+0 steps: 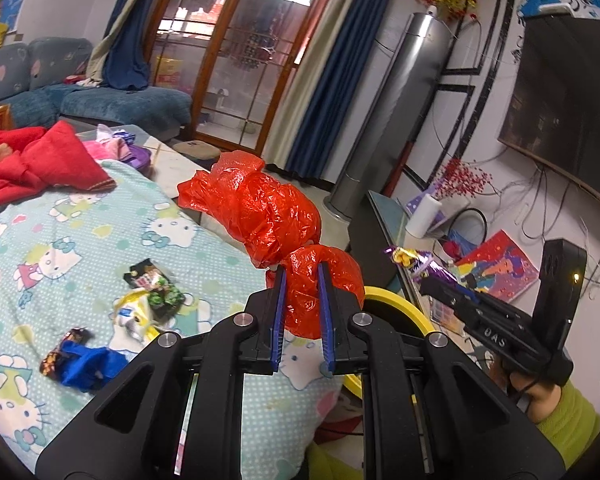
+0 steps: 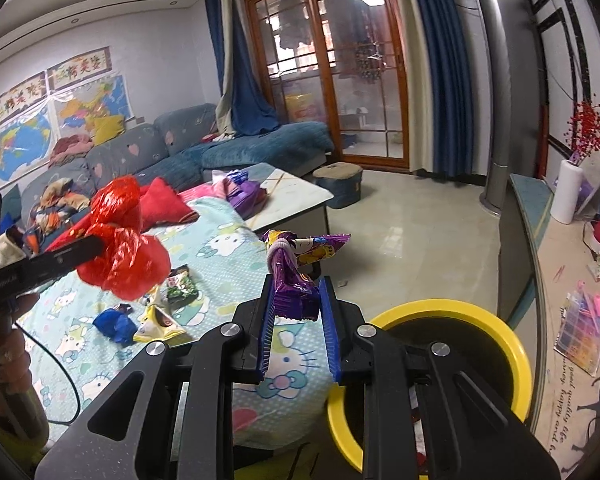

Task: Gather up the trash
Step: 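Carry the red bag and purple wrapper over the yellow bin with both grippers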

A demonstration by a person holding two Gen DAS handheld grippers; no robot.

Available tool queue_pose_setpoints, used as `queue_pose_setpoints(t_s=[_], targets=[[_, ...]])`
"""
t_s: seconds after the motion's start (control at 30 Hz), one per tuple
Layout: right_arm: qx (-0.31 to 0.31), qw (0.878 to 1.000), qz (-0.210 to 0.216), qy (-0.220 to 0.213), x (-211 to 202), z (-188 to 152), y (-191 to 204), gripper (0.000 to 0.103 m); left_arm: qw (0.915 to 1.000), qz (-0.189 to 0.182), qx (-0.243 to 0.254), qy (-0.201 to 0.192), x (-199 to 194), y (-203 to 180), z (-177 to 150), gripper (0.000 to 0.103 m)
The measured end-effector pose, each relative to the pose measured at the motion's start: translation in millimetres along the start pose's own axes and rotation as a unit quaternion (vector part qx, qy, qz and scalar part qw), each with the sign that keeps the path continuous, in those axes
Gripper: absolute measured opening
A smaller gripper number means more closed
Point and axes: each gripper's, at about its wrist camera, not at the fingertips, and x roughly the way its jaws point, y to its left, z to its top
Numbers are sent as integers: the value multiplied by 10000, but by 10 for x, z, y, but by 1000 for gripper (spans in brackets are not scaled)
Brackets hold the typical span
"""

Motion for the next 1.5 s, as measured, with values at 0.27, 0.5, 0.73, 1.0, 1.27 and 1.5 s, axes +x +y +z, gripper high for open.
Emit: queue_pose_setpoints(t_s=[0.27,0.5,0.73,1.0,1.27,1.5], targets=[[253,9994,-240,-83,-95,-7,-246,21,9996,-165,159,152,99,-169,-72,10],[470,9979,-425,-132,-144,-53,-450,21,9986,-282,344,286,212,-357,-158,10],[709,9958,-559,-174,-200,-106,-658,21,9969,-434,508,424,344,-542,-262,10],[921,9932,-698,-162,-216,-178,-870,21,9942,-474,699,663,536,-700,-375,10],[1165,9895,-848,-65,-205,-289,-1132,21,9906,-550,891,876,731,-889,-490,10],[1343,9866,-918,113,-157,-403,-1298,21,9863,-601,1000,1166,954,-1001,-621,10]])
